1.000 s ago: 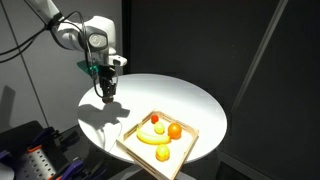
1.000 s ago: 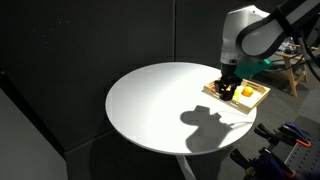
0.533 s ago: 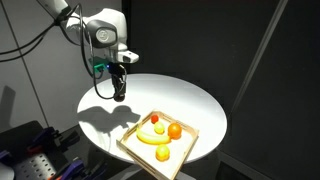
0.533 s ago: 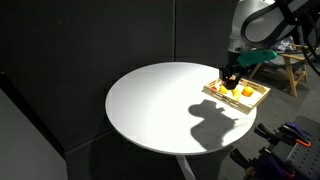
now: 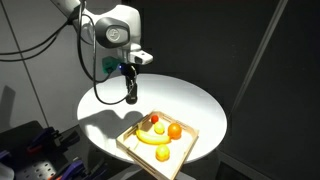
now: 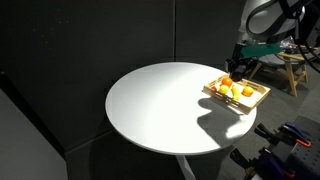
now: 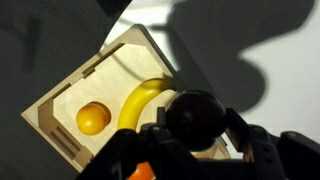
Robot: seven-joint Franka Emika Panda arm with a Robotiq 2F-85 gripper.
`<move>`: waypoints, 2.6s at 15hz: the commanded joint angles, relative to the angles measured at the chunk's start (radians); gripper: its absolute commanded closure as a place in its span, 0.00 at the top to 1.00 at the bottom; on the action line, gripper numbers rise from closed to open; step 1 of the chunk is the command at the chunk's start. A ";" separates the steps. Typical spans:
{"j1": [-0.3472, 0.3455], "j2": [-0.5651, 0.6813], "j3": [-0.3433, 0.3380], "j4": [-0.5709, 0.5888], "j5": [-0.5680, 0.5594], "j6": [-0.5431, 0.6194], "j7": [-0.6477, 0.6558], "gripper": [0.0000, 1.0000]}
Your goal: Put the apple in the box
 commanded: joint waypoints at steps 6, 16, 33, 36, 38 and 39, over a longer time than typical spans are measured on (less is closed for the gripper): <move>-0.035 0.133 -0.057 0.100 0.004 0.005 -0.007 0.34; -0.030 0.250 -0.110 0.179 0.016 0.032 -0.008 0.34; 0.007 0.409 -0.118 0.328 0.026 0.026 -0.012 0.34; 0.007 0.427 -0.119 0.335 0.026 0.028 -0.013 0.34; 0.008 0.436 -0.118 0.336 0.027 0.028 -0.015 0.34; 0.009 0.439 -0.119 0.334 0.026 0.029 -0.014 0.34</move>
